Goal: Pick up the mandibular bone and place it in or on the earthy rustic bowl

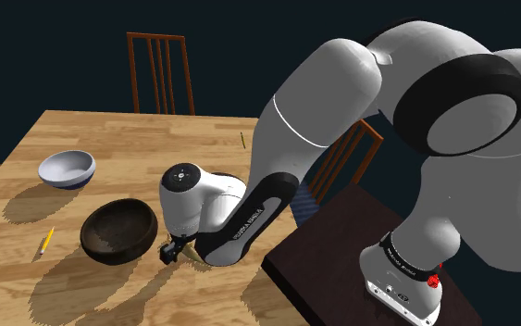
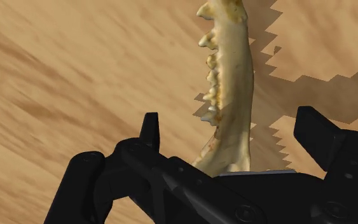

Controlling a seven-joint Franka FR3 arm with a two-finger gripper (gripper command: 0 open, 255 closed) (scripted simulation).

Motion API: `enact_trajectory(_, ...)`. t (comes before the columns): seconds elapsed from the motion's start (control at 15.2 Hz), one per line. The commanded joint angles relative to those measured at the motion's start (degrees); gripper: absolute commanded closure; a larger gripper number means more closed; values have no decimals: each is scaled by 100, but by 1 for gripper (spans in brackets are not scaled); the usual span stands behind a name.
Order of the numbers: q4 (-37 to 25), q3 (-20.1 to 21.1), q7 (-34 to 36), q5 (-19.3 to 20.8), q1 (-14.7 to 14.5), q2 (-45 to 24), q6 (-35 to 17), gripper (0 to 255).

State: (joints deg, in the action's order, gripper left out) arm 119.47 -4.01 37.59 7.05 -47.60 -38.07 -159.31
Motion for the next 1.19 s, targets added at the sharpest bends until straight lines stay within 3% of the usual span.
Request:
enact_trajectory(0.0, 0, 0, -1, 0, 1, -2, -4, 0)
enact_trajectory(0.13, 0, 0, -1, 0, 1, -2, -2, 0)
enact_trajectory(0.2, 0, 0, -1, 0, 1, -2, -2, 255)
enact_trajectory(0.79, 0, 0, 0, 0, 1, -2, -4, 255)
enact_trajectory(1.12, 133, 8, -31, -5, 6, 375, 240, 255)
